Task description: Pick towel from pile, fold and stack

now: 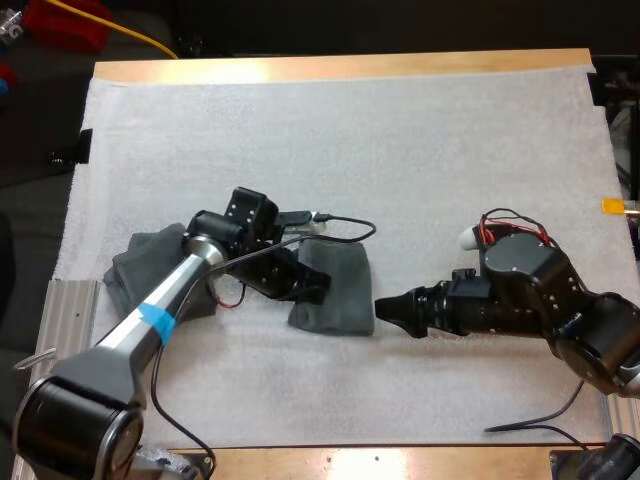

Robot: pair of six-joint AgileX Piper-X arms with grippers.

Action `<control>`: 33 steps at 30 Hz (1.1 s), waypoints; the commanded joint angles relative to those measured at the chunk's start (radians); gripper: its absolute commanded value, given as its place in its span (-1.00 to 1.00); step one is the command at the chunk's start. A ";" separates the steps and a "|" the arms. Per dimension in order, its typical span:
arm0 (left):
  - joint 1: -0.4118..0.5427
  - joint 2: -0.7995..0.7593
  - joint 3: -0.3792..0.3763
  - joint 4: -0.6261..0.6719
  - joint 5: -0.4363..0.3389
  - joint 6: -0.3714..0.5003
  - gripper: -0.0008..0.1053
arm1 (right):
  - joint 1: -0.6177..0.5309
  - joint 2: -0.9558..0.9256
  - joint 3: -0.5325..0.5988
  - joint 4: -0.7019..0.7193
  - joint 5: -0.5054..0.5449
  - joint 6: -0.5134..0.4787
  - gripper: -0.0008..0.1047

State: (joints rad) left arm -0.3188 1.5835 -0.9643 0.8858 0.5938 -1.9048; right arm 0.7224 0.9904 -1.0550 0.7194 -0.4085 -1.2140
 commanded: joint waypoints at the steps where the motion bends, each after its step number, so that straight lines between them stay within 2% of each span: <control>1: 0.009 -0.019 -0.015 0.024 -0.029 0.023 -0.98 | 0.002 -0.006 -0.007 -0.012 -0.022 0.007 0.45; 3: 0.028 -0.036 -0.035 0.059 -0.069 0.055 -0.98 | 0.002 -0.006 -0.007 -0.013 -0.023 0.007 0.45; 5: 0.044 -0.047 -0.054 0.080 -0.074 0.075 -0.98 | 0.002 -0.006 -0.007 -0.013 -0.023 0.007 0.45; 15: 0.158 -0.069 -0.174 0.181 -0.058 0.082 -0.98 | 0.002 -0.006 -0.007 -0.013 -0.023 0.007 0.45; 22: 0.279 -0.137 -0.180 0.223 -0.055 0.082 -0.98 | 0.002 -0.006 -0.007 -0.013 -0.023 0.007 0.45; 27: 0.420 -0.207 -0.180 0.252 0.040 0.082 -0.98 | 0.002 -0.006 -0.007 -0.013 -0.023 0.004 0.45; 33: 0.558 -0.244 -0.180 0.303 0.095 0.088 -0.98 | 0.002 -0.006 -0.007 -0.013 -0.025 0.004 0.45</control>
State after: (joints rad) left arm 0.2362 1.3485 -1.1350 1.1744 0.6652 -1.8223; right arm 0.7224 0.9904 -1.0550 0.7135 -0.4233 -1.2071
